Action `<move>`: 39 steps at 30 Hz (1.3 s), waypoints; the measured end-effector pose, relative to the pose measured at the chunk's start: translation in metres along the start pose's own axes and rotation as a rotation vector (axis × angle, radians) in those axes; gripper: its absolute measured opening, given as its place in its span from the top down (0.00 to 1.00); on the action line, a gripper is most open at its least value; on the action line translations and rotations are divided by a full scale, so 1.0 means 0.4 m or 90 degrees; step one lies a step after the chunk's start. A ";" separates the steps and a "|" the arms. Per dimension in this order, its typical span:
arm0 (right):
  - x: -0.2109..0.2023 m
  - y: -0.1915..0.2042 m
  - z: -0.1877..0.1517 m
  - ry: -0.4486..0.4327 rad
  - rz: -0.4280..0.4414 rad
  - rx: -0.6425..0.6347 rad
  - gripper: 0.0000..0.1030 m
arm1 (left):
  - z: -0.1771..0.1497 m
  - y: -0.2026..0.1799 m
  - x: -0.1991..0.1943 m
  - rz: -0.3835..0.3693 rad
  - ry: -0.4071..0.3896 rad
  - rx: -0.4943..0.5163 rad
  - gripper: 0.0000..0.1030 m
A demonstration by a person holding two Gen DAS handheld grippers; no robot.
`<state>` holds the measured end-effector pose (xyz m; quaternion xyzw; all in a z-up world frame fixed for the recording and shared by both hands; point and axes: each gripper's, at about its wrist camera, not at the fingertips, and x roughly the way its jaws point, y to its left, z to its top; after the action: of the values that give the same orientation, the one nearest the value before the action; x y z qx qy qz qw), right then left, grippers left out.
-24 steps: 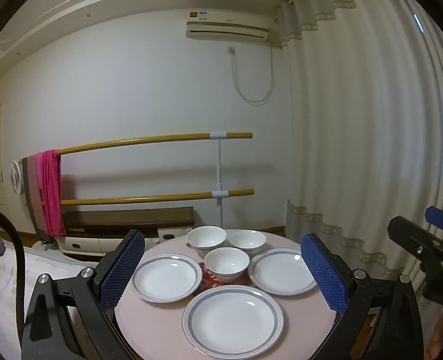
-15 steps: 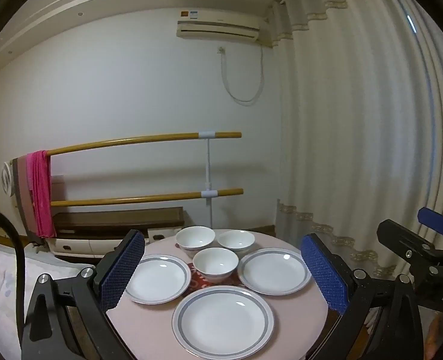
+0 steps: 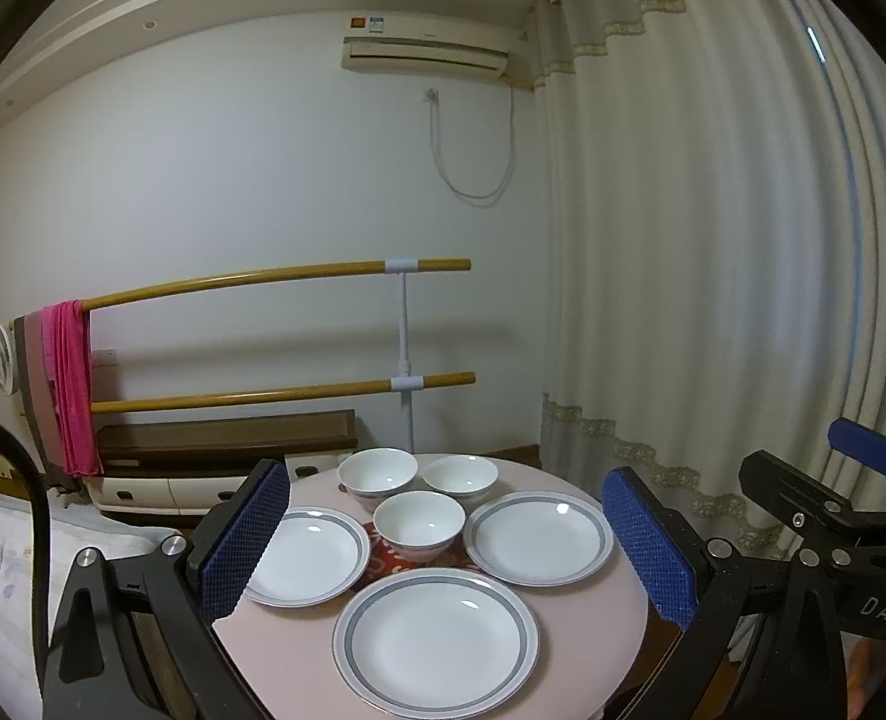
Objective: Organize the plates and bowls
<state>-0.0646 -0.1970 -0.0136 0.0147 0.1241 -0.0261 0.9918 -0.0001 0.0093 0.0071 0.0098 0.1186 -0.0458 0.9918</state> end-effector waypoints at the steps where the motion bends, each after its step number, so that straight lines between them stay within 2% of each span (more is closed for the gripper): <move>1: -0.001 0.002 0.000 0.000 -0.001 -0.002 0.00 | 0.001 0.000 -0.002 -0.001 0.000 -0.002 0.01; 39: 0.006 0.021 0.005 0.005 0.001 -0.006 0.00 | -0.017 0.018 0.018 -0.002 -0.005 -0.013 0.01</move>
<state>-0.0616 -0.1889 -0.0122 0.0104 0.1282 -0.0250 0.9914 0.0059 0.0160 -0.0010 -0.0008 0.1151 -0.0466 0.9923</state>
